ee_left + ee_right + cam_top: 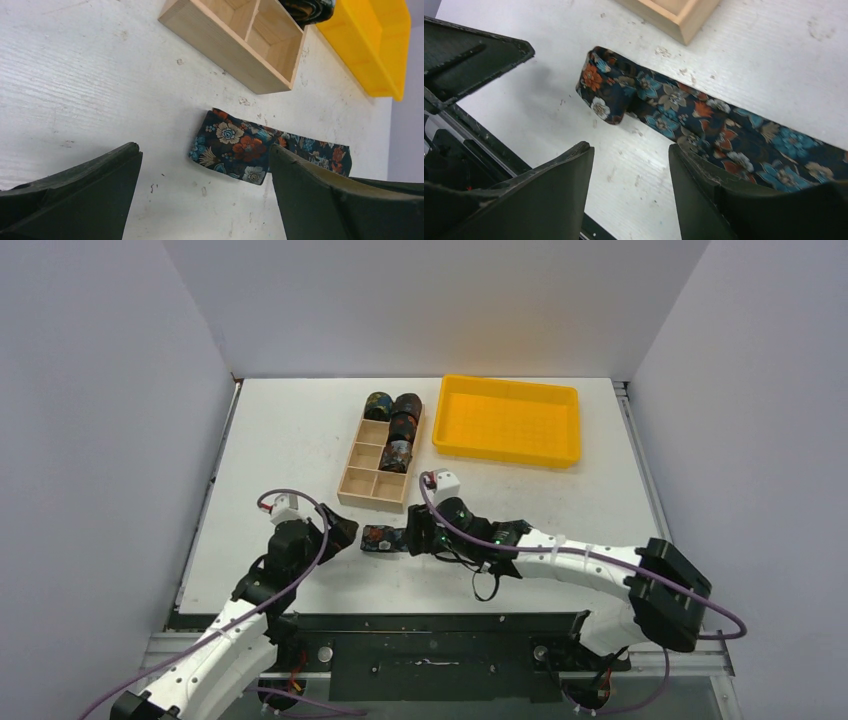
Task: Roll the ties
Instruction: Roll the tie at the center of the board.
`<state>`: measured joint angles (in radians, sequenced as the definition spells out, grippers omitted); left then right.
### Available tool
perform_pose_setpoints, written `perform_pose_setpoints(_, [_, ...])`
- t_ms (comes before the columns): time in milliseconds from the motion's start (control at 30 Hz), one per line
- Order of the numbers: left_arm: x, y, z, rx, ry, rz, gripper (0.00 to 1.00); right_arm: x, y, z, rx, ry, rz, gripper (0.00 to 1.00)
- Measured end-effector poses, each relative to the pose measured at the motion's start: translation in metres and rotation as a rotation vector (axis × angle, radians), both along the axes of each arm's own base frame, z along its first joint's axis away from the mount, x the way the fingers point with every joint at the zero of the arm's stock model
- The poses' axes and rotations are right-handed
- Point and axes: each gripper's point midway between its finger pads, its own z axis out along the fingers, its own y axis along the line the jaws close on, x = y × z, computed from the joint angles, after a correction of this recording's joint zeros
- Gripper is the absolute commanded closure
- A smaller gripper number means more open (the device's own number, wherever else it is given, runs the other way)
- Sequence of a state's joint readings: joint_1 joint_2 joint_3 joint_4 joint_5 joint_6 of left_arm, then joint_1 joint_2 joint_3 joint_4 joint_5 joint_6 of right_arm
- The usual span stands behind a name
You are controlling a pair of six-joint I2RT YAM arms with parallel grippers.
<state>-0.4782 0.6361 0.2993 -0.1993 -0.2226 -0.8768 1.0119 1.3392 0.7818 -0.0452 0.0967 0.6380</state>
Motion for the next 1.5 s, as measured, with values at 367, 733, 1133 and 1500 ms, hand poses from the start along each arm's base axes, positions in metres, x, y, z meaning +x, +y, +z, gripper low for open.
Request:
perform_pose_setpoints(367, [0.004,0.002,-0.027,-0.151,0.044,0.033,0.01,0.018,0.077,-0.011,-0.066,-0.030,0.081,0.47])
perform_pose_setpoints(733, [0.000,-0.004,-0.038,-0.174,0.056,0.001,0.01,0.027,0.069,-0.056,-0.203,0.001,0.061,0.48])
perform_pose_setpoints(1133, [0.001,-0.017,-0.035,-0.205,0.052,-0.064,0.00,0.049,0.050,-0.069,-0.180,0.058,0.014,0.48])
perform_pose_setpoints(1500, [0.004,-0.024,-0.042,-0.179,0.130,-0.101,0.06,0.055,0.038,-0.081,-0.111,0.137,0.005,0.50])
